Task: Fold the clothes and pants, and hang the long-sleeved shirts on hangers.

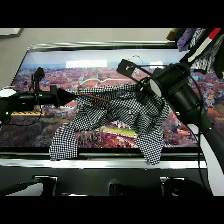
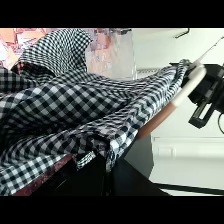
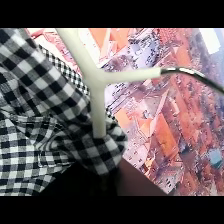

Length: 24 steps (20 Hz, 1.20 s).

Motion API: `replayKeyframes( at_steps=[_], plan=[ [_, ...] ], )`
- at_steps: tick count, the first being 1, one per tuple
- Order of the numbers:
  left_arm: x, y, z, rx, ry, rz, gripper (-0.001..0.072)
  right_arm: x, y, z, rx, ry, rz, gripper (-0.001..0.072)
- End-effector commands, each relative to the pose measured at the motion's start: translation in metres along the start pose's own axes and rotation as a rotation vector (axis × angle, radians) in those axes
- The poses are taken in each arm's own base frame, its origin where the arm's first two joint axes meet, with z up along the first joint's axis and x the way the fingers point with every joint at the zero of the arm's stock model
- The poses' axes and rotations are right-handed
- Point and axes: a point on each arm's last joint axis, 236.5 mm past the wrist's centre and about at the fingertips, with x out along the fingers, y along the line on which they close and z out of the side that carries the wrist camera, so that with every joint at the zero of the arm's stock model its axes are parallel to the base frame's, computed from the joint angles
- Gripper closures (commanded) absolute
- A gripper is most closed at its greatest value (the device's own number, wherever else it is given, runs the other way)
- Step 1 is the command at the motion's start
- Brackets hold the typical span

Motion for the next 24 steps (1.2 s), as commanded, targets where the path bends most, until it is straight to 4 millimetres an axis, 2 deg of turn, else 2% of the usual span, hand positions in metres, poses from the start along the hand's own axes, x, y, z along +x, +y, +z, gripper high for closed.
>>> replayKeyframes(
  at_steps=[1, 6, 10, 13, 18, 24],
  plan=[
    [-0.001, 0.005, -0.001, -0.003, 0.003, 0.022, 0.0678, -0.013, -0.010, -0.006, 0.018, 0.000, -0.034, 0.0674],
    [-0.002, -0.021, 0.011, -0.031, -0.045, -0.088, 0.0678, -0.006, 0.000, 0.000, 0.018, -0.011, 0.005, 0.0674],
    [-0.002, -0.027, 0.014, -0.040, -0.058, -0.116, 0.0679, 0.003, 0.005, 0.013, 0.019, -0.048, 0.018, 0.0674],
    [-0.003, -0.026, 0.017, -0.042, -0.071, -0.111, 0.0679, 0.013, 0.011, 0.017, 0.016, -0.049, 0.038, 0.0674],
    [-0.004, -0.017, 0.033, -0.053, -0.139, -0.076, 0.0678, 0.032, 0.021, 0.026, 0.009, -0.052, 0.062, 0.0674],
    [-0.002, -0.012, 0.033, -0.066, -0.133, -0.075, 0.0678, 0.051, 0.027, 0.030, 0.031, -0.039, 0.069, 0.0674]
  ],
)
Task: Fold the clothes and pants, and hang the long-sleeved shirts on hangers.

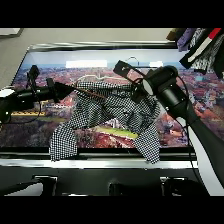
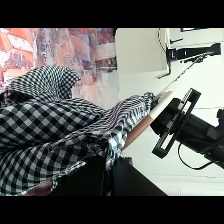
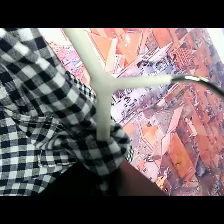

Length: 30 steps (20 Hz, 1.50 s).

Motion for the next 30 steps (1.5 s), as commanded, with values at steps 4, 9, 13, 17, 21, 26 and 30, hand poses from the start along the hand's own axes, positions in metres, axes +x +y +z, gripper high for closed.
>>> replayKeyframes(
  at_steps=[4, 9, 13, 17, 21, 26, 30],
  plan=[
    [0.000, 0.001, -0.001, -0.006, 0.007, -0.003, 0.0674, 0.015, -0.011, -0.005, 0.025, 0.040, -0.062, 0.0674],
    [0.001, 0.001, -0.007, -0.004, 0.031, -0.005, 0.0638, 0.001, -0.015, -0.010, 0.074, 0.042, -0.068, 0.0674],
    [0.016, 0.039, -0.022, 0.060, 0.083, 0.158, 0.0679, -0.019, -0.012, -0.021, 0.101, 0.063, -0.044, 0.0674],
    [0.057, 0.052, -0.048, 0.048, 0.158, 0.173, 0.0673, -0.023, 0.005, -0.034, 0.120, 0.119, 0.024, 0.0674],
    [0.094, 0.087, -0.053, 0.027, 0.138, 0.243, 0.0318, -0.032, 0.008, -0.042, 0.164, 0.144, 0.039, 0.0674],
    [0.129, 0.126, -0.051, -0.075, 0.087, 0.274, 0.0317, -0.035, 0.002, -0.045, 0.245, 0.146, 0.007, 0.0673],
    [0.157, 0.137, -0.041, -0.097, 0.097, 0.253, 0.0309, -0.035, 0.003, -0.045, 0.294, 0.148, 0.008, 0.0673]
  ],
)
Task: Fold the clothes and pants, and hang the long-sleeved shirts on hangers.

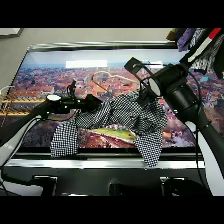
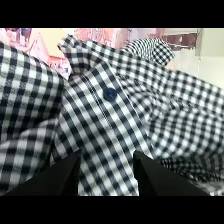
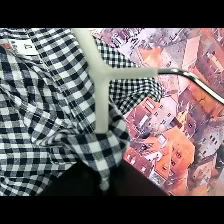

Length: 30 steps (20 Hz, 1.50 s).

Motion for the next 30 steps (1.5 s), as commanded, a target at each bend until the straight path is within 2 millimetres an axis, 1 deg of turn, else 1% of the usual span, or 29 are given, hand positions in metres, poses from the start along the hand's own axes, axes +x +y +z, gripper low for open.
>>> replayKeyframes(
  at_steps=[1, 4, 5, 6, 9, 13, 15, 16, 17, 18, 19, 21, 22, 24, 26, 28, 30],
  plan=[
    [0.025, 0.003, 0.018, -0.015, -0.014, -0.014, 0.0308, -0.001, 0.000, -0.003, 0.042, 0.010, 0.000, 0.0673],
    [0.034, -0.005, 0.036, 0.013, -0.028, -0.033, 0.0308, -0.001, 0.001, -0.005, 0.045, 0.020, 0.002, 0.0673],
    [0.037, -0.007, 0.037, 0.031, -0.017, -0.033, 0.0308, -0.001, 0.001, -0.005, 0.051, 0.020, 0.002, 0.0673],
    [0.039, -0.007, 0.033, 0.041, 0.007, -0.024, 0.0308, -0.001, 0.001, -0.005, 0.055, 0.020, 0.002, 0.0673],
    [0.048, -0.001, 0.015, 0.094, 0.086, 0.054, 0.0308, -0.001, 0.002, -0.005, 0.062, 0.019, 0.007, 0.0673],
    [0.060, 0.002, -0.006, 0.181, 0.144, 0.136, 0.0306, -0.001, 0.002, -0.005, 0.062, 0.019, 0.008, 0.0673],
    [0.065, 0.003, -0.014, 0.198, 0.164, 0.146, 0.0307, -0.001, 0.002, -0.005, 0.062, 0.019, 0.008, 0.0673],
    [0.066, 0.002, -0.016, 0.202, 0.169, 0.146, 0.0351, -0.001, 0.002, -0.005, 0.062, 0.019, 0.008, 0.0673],
    [0.066, 0.001, -0.019, 0.211, 0.181, 0.142, 0.0587, -0.001, 0.002, -0.005, 0.062, 0.019, 0.008, 0.0673],
    [0.065, 0.002, -0.021, 0.227, 0.189, 0.139, 0.0678, -0.001, 0.002, -0.005, 0.062, 0.018, 0.007, 0.0673],
    [0.063, 0.002, -0.020, 0.225, 0.192, 0.138, 0.0678, -0.002, 0.001, -0.005, 0.062, 0.017, 0.006, 0.0673],
    [0.054, 0.002, -0.012, 0.218, 0.181, 0.136, 0.0680, -0.007, -0.001, -0.005, 0.065, 0.007, 0.002, 0.0673],
    [0.047, 0.001, -0.004, 0.216, 0.164, 0.133, 0.0680, -0.010, -0.002, -0.005, 0.069, 0.001, 0.000, 0.0673],
    [0.025, -0.007, 0.013, 0.221, 0.126, 0.124, 0.0680, -0.019, -0.004, -0.010, 0.073, 0.000, -0.001, 0.0673],
    [-0.002, -0.013, 0.023, 0.259, 0.117, 0.141, 0.0680, -0.025, -0.001, -0.018, 0.078, 0.024, 0.015, 0.0673],
    [-0.026, -0.020, 0.017, 0.289, 0.152, 0.152, 0.0680, -0.028, 0.009, -0.024, 0.084, 0.045, 0.058, 0.0673],
    [-0.043, -0.023, 0.008, 0.293, 0.172, 0.182, 0.0680, -0.032, 0.020, -0.026, 0.040, 0.058, 0.074, 0.0673]
  ],
)
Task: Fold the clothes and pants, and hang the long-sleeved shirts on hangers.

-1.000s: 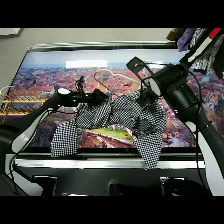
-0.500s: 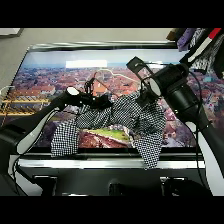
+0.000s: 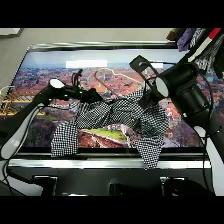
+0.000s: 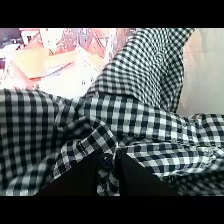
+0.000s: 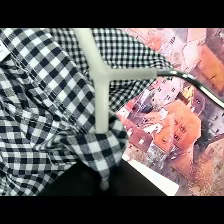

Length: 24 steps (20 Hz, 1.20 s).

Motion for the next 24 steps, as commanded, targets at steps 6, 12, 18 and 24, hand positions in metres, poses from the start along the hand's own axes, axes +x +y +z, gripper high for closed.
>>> replayKeyframes(
  at_steps=[6, 12, 18, 24],
  plan=[
    [-0.036, -0.006, -0.085, -0.105, 0.139, 0.096, 0.0680, -0.017, 0.040, -0.005, -0.098, 0.031, 0.012, 0.0673],
    [0.021, -0.010, -0.156, -0.126, 0.225, 0.111, 0.0527, -0.016, 0.040, 0.011, -0.088, -0.036, 0.005, 0.0673],
    [-0.028, 0.004, -0.116, -0.191, 0.104, 0.110, 0.0152, -0.015, 0.040, 0.008, -0.089, -0.022, 0.006, 0.0673],
    [-0.065, 0.033, -0.092, -0.259, 0.002, 0.189, 0.0150, -0.015, 0.040, 0.010, -0.089, -0.027, 0.006, 0.0671]
  ],
)
